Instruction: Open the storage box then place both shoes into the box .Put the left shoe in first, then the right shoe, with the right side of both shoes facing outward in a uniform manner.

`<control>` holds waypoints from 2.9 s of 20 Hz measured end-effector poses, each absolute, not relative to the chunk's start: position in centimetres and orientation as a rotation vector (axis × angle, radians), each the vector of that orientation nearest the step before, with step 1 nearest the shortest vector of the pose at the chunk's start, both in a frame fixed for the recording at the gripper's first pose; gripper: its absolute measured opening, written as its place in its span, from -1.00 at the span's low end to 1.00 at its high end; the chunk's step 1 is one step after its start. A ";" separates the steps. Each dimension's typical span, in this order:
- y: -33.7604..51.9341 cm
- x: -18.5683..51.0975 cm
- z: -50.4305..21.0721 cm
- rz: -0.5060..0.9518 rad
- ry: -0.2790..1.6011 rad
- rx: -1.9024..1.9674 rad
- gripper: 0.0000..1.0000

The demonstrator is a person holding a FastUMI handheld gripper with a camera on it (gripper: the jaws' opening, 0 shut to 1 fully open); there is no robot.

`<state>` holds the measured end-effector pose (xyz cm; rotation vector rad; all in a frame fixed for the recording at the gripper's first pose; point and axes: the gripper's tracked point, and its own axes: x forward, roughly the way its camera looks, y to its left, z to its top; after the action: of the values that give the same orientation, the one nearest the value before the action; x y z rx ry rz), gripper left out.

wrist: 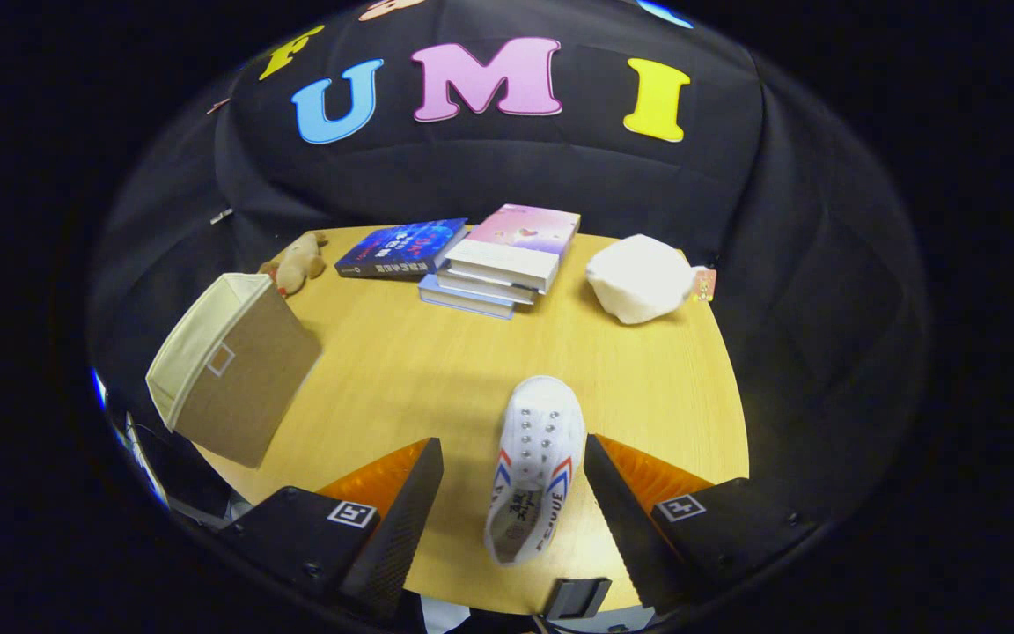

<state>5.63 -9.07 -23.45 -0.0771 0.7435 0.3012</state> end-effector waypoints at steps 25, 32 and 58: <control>-11.4 6.0 -36.8 0.290 1.023 0.067 -0.23; -12.0 6.2 -36.7 0.232 1.033 0.110 -0.77; 10.8 1.5 -15.2 0.359 0.883 0.323 -0.90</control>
<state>1.54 10.80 -15.16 0.3235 0.8833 0.3589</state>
